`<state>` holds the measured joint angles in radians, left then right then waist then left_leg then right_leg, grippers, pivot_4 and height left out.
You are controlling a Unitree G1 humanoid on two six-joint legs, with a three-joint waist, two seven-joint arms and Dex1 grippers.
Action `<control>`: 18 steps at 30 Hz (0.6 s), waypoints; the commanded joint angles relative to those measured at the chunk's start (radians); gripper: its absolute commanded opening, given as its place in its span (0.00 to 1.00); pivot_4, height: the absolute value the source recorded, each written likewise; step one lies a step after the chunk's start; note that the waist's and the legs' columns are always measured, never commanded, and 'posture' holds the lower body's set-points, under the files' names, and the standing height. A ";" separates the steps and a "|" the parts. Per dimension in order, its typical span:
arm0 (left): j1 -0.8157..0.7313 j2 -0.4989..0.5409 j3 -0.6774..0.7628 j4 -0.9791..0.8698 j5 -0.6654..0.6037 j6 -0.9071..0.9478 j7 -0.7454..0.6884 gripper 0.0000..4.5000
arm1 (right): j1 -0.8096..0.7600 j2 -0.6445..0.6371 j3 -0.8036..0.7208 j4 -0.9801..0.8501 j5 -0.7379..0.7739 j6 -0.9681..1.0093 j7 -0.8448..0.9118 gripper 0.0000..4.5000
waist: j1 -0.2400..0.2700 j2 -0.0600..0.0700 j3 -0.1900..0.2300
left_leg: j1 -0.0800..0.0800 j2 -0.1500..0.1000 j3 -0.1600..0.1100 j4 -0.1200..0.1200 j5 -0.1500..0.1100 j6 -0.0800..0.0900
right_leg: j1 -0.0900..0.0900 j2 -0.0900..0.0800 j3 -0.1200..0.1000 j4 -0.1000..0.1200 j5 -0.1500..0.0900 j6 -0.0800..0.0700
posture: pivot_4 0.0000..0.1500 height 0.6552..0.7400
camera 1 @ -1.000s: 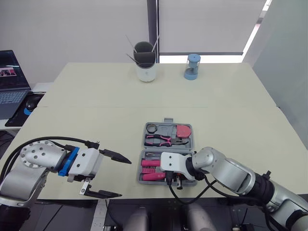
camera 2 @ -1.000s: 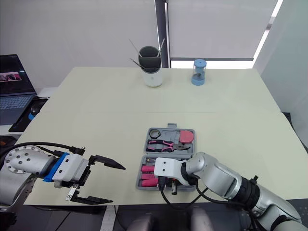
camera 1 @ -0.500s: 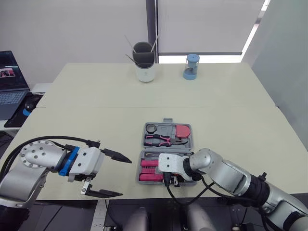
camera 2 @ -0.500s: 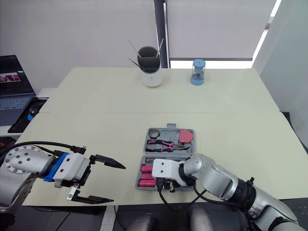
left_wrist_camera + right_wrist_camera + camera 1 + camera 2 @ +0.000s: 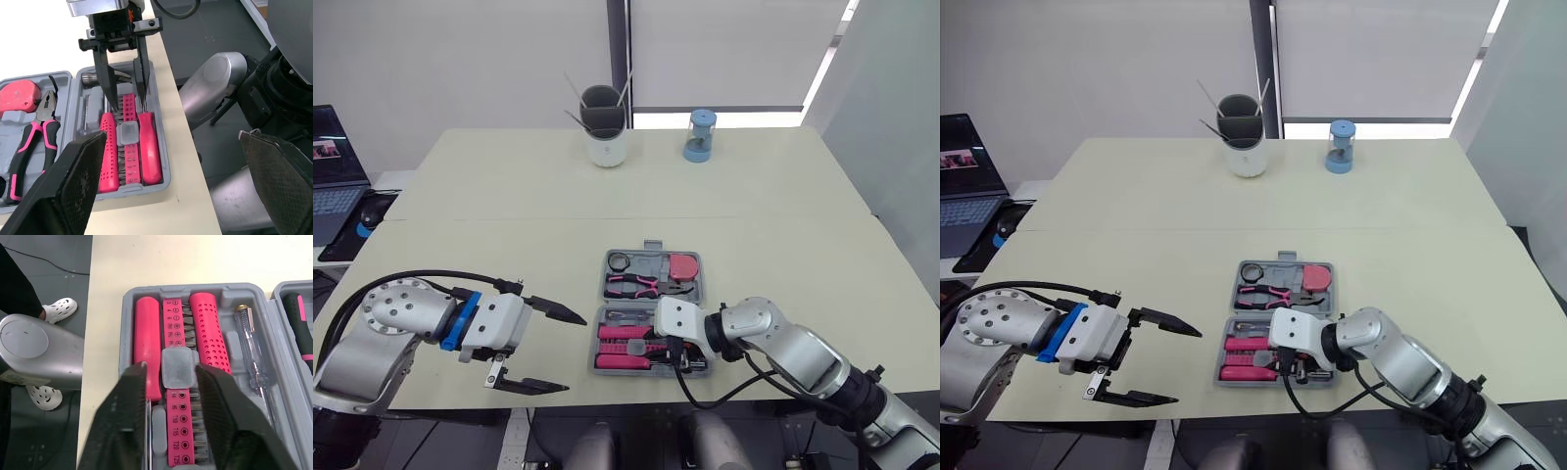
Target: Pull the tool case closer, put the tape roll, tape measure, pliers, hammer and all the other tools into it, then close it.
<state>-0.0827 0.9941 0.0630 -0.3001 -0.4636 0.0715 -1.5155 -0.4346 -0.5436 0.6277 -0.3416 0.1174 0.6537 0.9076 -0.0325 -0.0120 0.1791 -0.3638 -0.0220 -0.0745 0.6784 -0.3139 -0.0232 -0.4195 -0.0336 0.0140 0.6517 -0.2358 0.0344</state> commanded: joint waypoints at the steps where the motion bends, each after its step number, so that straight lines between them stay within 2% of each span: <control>1: 0.000 -0.003 -0.001 0.007 0.007 -0.024 0.002 1.00 | 0.028 0.011 0.025 0.021 -0.019 -0.047 0.010 0.10 | 0.001 0.000 0.000 | 0.000 0.000 0.000 0.000 0.000 0.000 | 0.000 0.000 0.000 0.000 0.000 0.000 | 1.00 1.00; 3: -0.002 0.001 0.003 0.005 0.002 -0.019 0.004 1.00 | 0.044 0.015 0.032 0.028 -0.024 -0.051 0.013 0.00 | 0.001 0.000 0.000 | 0.000 0.000 0.000 0.000 0.000 0.000 | 0.000 0.000 0.000 0.000 0.000 0.000 | 1.00 1.00; 11: 0.035 0.005 0.009 -0.043 -0.011 0.003 0.023 1.00 | 0.059 0.033 0.062 0.083 -0.082 -0.071 0.007 0.00 | 0.001 0.000 0.000 | 0.001 0.000 0.000 0.000 0.000 0.000 | 0.000 0.000 0.000 0.001 0.000 0.000 | 1.00 1.00; 18: 0.029 -0.011 0.009 -0.034 -0.005 0.035 0.076 1.00 | 0.065 0.023 -0.066 -0.021 0.019 0.010 0.025 0.00 | 0.002 0.000 0.000 | 0.001 0.000 0.000 0.001 0.000 0.000 | 0.000 0.000 0.001 0.003 0.000 0.000 | 1.00 1.00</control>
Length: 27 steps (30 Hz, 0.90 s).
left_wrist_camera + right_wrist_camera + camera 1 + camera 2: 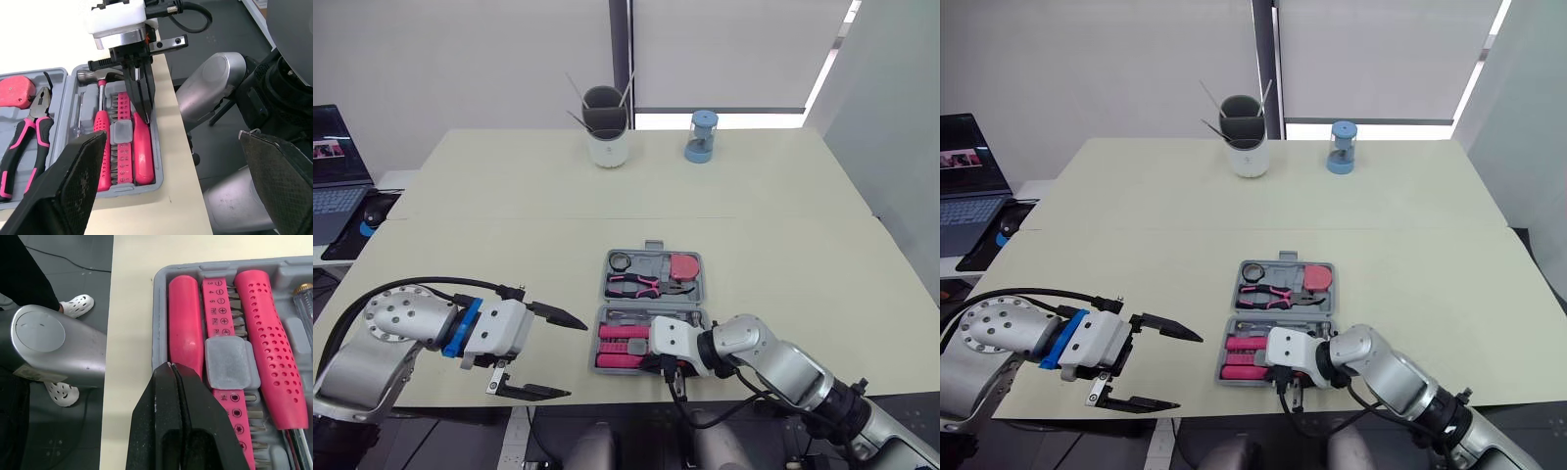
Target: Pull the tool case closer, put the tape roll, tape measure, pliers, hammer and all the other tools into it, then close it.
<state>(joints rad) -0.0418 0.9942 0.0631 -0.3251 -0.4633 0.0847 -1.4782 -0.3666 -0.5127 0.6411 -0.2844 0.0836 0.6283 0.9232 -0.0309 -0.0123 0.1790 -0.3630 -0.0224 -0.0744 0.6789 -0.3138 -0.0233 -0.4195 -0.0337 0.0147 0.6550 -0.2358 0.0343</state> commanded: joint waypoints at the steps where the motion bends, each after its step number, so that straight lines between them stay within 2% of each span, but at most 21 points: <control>1: -0.023 -0.025 0.006 0.001 -0.002 0.039 0.070 1.00 | -0.006 -0.012 -0.113 -0.094 0.071 0.053 0.005 0.00 | 0.000 0.000 0.000 | 0.000 0.000 0.000 0.000 0.000 0.000 | 0.000 0.000 0.000 0.000 0.000 0.000 | 1.00 1.00; 4: -0.052 -0.071 -0.008 0.047 0.041 0.056 0.156 1.00 | -0.013 -0.039 -0.199 -0.125 0.107 0.105 -0.003 0.00 | 0.001 0.000 0.000 | 0.000 0.000 0.000 0.000 0.000 0.000 | 0.000 0.000 0.000 0.001 0.000 0.000 | 1.00 1.00; 11: -0.100 -0.184 -0.060 0.183 0.216 0.021 0.358 1.00 | -0.009 -0.272 -0.296 -0.113 0.010 0.100 -0.021 0.00 | 0.004 0.000 0.000 | 0.000 -0.002 0.000 0.000 0.000 0.000 | 0.000 -0.001 0.000 0.001 0.000 0.000 | 1.00 1.00; 17: -0.171 -0.210 -0.149 0.321 0.353 -0.030 0.409 0.59 | -0.024 -0.345 -0.281 -0.021 -0.074 0.027 -0.029 0.00 | -0.001 -0.001 0.000 | 0.000 -0.001 0.000 0.000 0.000 0.000 | -0.001 -0.001 0.000 0.002 0.000 0.000 | 1.00 1.00; 19: -0.194 -0.222 -0.183 0.359 0.392 -0.048 0.423 0.44 | -0.031 -0.348 -0.247 0.026 -0.114 -0.020 -0.022 0.00 | -0.001 -0.001 0.000 | 0.000 -0.001 0.001 0.000 0.000 0.000 | -0.001 -0.001 0.000 0.002 0.000 0.000 | 1.00 1.00; 22: -0.226 -0.244 -0.229 0.417 0.444 -0.058 0.444 0.27 | -0.044 -0.313 -0.227 0.079 -0.132 -0.052 -0.017 0.00 | 0.002 -0.001 0.000 | 0.000 -0.001 0.001 0.000 0.000 0.000 | -0.001 -0.002 0.001 0.002 0.000 0.000 | 1.00 1.00; 23: -0.238 -0.252 -0.240 0.439 0.459 -0.063 0.454 0.17 | -0.047 -0.298 -0.226 0.095 -0.132 -0.058 -0.018 0.00 | 0.001 -0.001 0.000 | 0.000 -0.002 0.001 0.001 0.000 0.000 | -0.001 -0.002 0.000 0.002 0.000 0.000 | 1.00 1.00; 26: -0.276 -0.293 -0.256 0.495 0.497 -0.063 0.505 0.00 | -0.050 -0.277 -0.209 0.132 -0.167 -0.090 -0.020 0.00 | 0.003 -0.001 0.000 | 0.000 -0.002 0.001 0.001 0.000 0.000 | -0.001 -0.002 0.001 0.003 0.000 0.000 | 1.00 1.00; 27: -0.283 -0.302 -0.264 0.504 0.507 -0.064 0.511 0.00 | -0.050 -0.273 -0.206 0.139 -0.174 -0.095 -0.017 0.00 | 0.003 -0.001 0.000 | 0.000 -0.002 0.001 0.001 0.000 0.000 | -0.001 -0.002 0.000 0.003 0.000 0.000 | 1.00 1.00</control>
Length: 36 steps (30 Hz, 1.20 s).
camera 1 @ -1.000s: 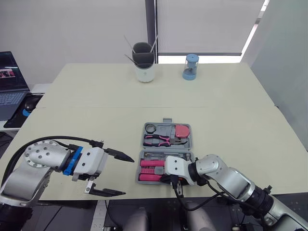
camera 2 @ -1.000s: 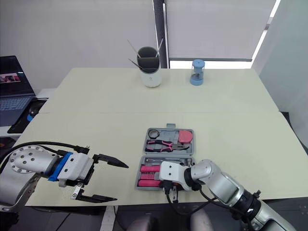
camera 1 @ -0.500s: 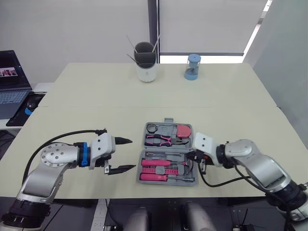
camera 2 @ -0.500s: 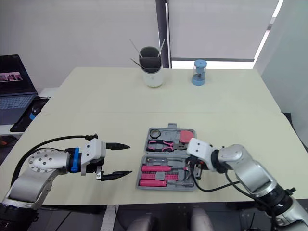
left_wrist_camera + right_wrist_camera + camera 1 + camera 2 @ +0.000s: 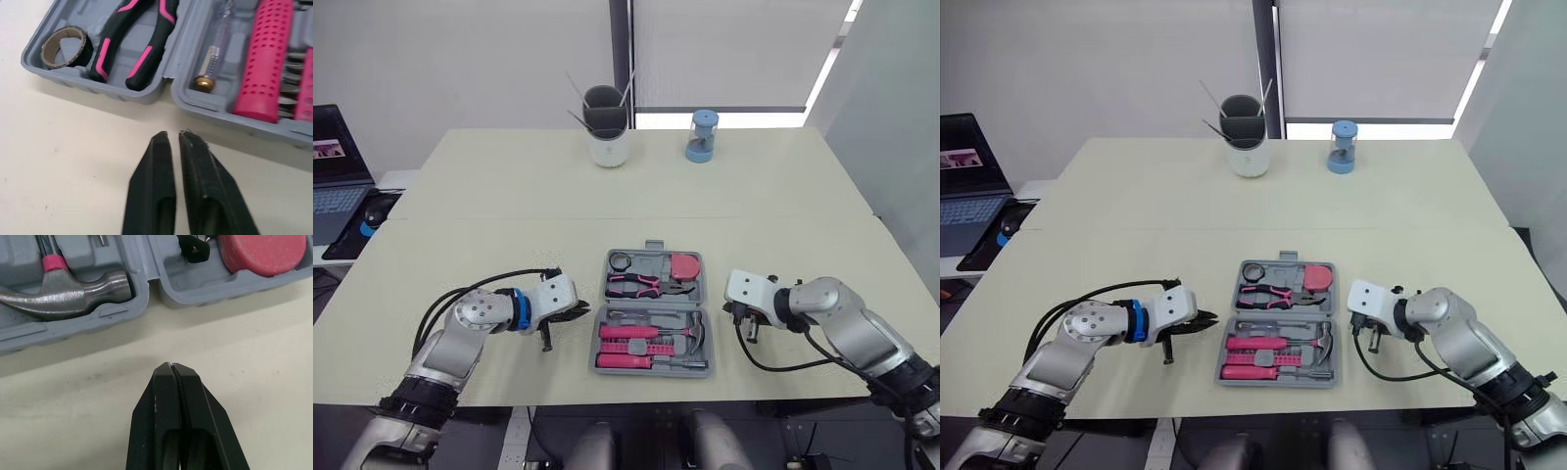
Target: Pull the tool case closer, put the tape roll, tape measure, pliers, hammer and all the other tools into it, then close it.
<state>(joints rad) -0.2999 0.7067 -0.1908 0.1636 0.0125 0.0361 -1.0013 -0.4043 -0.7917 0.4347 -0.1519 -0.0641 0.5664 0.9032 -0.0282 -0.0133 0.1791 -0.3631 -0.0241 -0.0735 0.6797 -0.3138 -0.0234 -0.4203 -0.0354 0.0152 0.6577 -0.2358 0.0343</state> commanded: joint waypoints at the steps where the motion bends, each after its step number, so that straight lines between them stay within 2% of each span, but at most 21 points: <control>1: -0.032 -0.024 -0.017 0.023 0.040 -0.016 0.038 0.00 | -0.014 0.013 0.004 0.013 -0.032 -0.037 0.005 0.00 | 0.000 0.000 0.000 | 0.000 0.000 0.000 0.000 0.000 0.000 | 0.000 0.000 0.000 0.000 0.000 0.000 | 1.00 1.00; 9: -0.101 -0.080 -0.065 0.093 0.089 -0.013 0.053 0.00 | -0.062 0.106 0.062 0.099 -0.094 -0.100 0.016 0.00 | -0.002 0.000 0.000 | 0.000 0.000 0.000 0.000 0.000 0.000 | 0.000 0.000 0.000 0.001 0.000 0.000 | 1.00 1.00; 17: -0.099 -0.131 -0.099 0.021 0.078 0.045 0.033 0.00 | -0.085 0.174 0.078 0.104 -0.130 -0.111 0.026 0.00 | -0.001 0.000 0.000 | 0.000 -0.001 0.000 0.000 0.000 0.000 | -0.001 0.000 0.000 0.001 0.000 0.000 | 1.00 1.00; 27: -0.060 -0.187 -0.133 -0.078 0.073 0.093 0.021 0.00 | -0.048 0.187 0.075 0.048 -0.157 -0.123 0.056 0.00 | 0.004 0.000 0.000 | 0.000 -0.001 0.000 0.001 0.000 0.000 | 0.000 -0.001 0.000 0.002 0.000 0.000 | 1.00 1.00; 36: -0.008 -0.177 -0.152 -0.159 0.078 0.135 -0.006 0.00 | 0.034 0.152 0.051 -0.026 -0.162 -0.099 0.089 0.00 | 0.010 -0.001 0.000 | 0.000 -0.002 0.000 0.001 0.000 0.000 | 0.000 -0.002 0.000 0.001 0.000 0.000 | 1.00 1.00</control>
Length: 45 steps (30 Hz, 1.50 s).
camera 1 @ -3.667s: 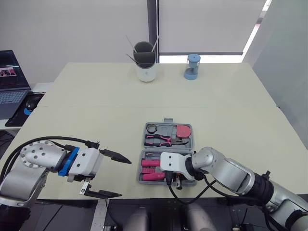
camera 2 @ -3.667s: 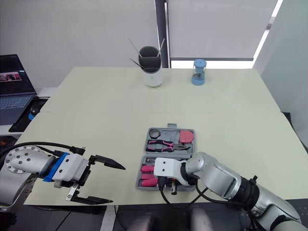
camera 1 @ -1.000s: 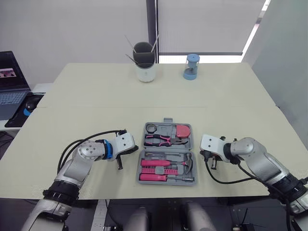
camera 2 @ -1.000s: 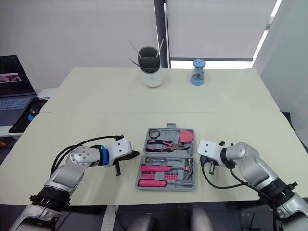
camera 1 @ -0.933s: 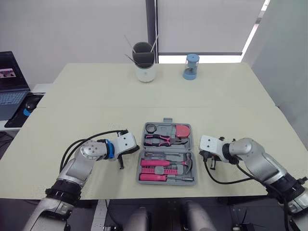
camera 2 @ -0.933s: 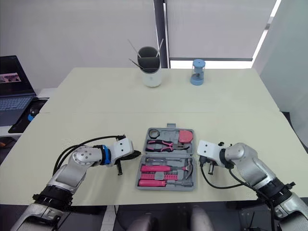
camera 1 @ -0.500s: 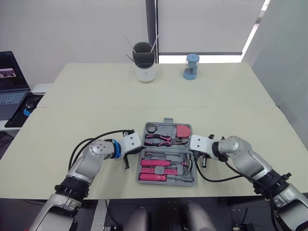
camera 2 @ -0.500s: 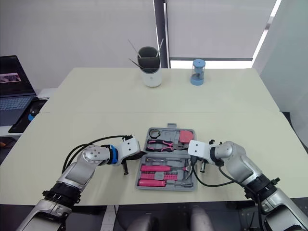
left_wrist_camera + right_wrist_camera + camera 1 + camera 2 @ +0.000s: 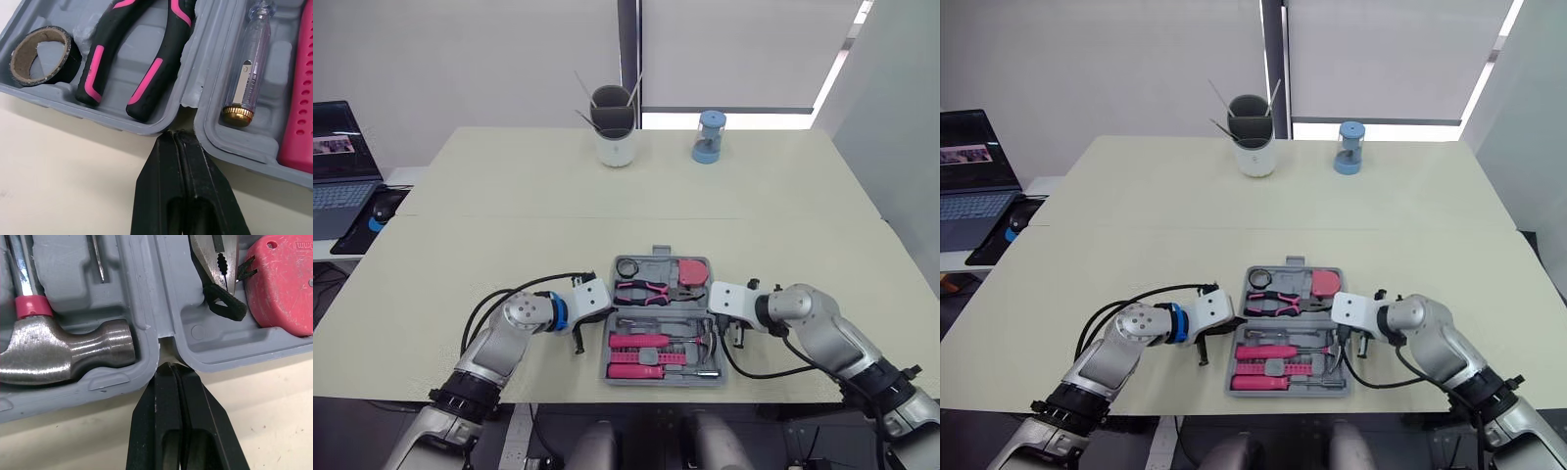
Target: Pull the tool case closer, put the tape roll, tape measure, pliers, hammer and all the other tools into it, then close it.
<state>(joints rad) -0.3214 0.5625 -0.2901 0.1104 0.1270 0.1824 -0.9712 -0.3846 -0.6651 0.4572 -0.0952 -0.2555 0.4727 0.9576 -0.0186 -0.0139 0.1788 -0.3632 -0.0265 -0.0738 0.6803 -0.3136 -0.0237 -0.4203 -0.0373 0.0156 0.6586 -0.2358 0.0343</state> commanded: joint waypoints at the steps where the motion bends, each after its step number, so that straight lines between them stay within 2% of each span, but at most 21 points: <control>1: 0.021 -0.032 -0.053 -0.116 -0.040 -0.006 -0.041 0.00 | 0.021 0.022 0.027 -0.090 0.027 -0.004 0.037 0.00 | 0.000 0.000 0.000 | 0.000 0.000 0.000 0.000 0.000 0.000 | 0.000 0.000 0.000 0.000 0.000 0.000 | 1.00 1.00; 12: 0.052 -0.038 -0.064 -0.156 -0.029 0.017 -0.050 0.00 | 0.090 0.003 0.030 -0.179 0.033 0.058 0.052 0.00 | 0.002 -0.001 -0.001 | 0.000 0.000 0.000 0.000 0.000 0.000 | 0.001 0.000 0.000 0.000 0.000 0.000 | 1.00 1.00; 23: 0.053 -0.031 -0.060 -0.137 -0.018 0.015 -0.039 0.00 | 0.082 0.018 0.020 -0.152 0.023 0.058 0.026 0.00 | 0.002 -0.001 -0.002 | 0.001 0.000 0.000 0.000 0.000 0.000 | 0.001 0.000 0.000 0.000 0.000 0.000 | 1.00 1.00; 30: 0.065 0.016 -0.003 -0.114 -0.024 -0.001 -0.024 0.00 | 0.106 -0.033 -0.058 -0.117 0.032 0.047 0.015 0.00 | 0.001 -0.001 -0.002 | 0.001 0.000 0.000 0.000 0.000 0.000 | 0.001 0.000 0.000 0.000 0.000 0.000 | 1.00 1.00; 36: 0.107 0.127 0.095 -0.037 -0.036 -0.125 0.007 0.00 | 0.137 -0.129 -0.175 0.006 0.064 -0.037 -0.007 0.00 | 0.002 -0.001 -0.002 | 0.001 0.000 0.000 0.000 0.000 0.000 | 0.001 0.000 0.000 0.000 0.000 0.000 | 1.00 1.00; 39: 0.126 0.161 0.148 -0.047 -0.104 -0.193 -0.020 0.00 | 0.134 -0.117 -0.265 0.070 0.140 -0.036 -0.020 0.00 | 0.002 -0.001 -0.002 | 0.001 0.001 0.000 0.000 0.000 0.000 | 0.001 -0.001 0.000 0.000 0.000 0.000 | 1.00 1.00; 43: 0.160 0.174 0.186 -0.138 -0.248 -0.235 -0.129 0.00 | 0.086 -0.044 -0.389 0.173 0.298 0.081 0.001 0.00 | 0.001 -0.001 -0.002 | 0.001 0.001 0.001 0.000 0.000 0.000 | 0.001 -0.001 0.000 0.000 0.000 0.000 | 1.00 1.00; 45: 0.187 0.186 0.188 -0.220 -0.332 -0.221 -0.195 0.00 | 0.036 0.013 -0.467 0.202 0.414 0.218 0.012 0.09 | -0.004 -0.002 -0.002 | 0.001 0.002 0.001 0.000 0.000 0.000 | 0.001 -0.001 0.001 0.000 0.000 0.000 | 1.00 1.00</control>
<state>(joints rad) -0.1401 0.7341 -0.1197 -0.0328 -0.1329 -0.0292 -1.1203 -0.3148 -0.6609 0.0587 0.1126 0.0701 0.6108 0.9582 -0.0223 -0.0154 0.1773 -0.3628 -0.0246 -0.0727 0.6804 -0.3136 -0.0237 -0.4201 -0.0390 0.0166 0.6587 -0.2356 0.0340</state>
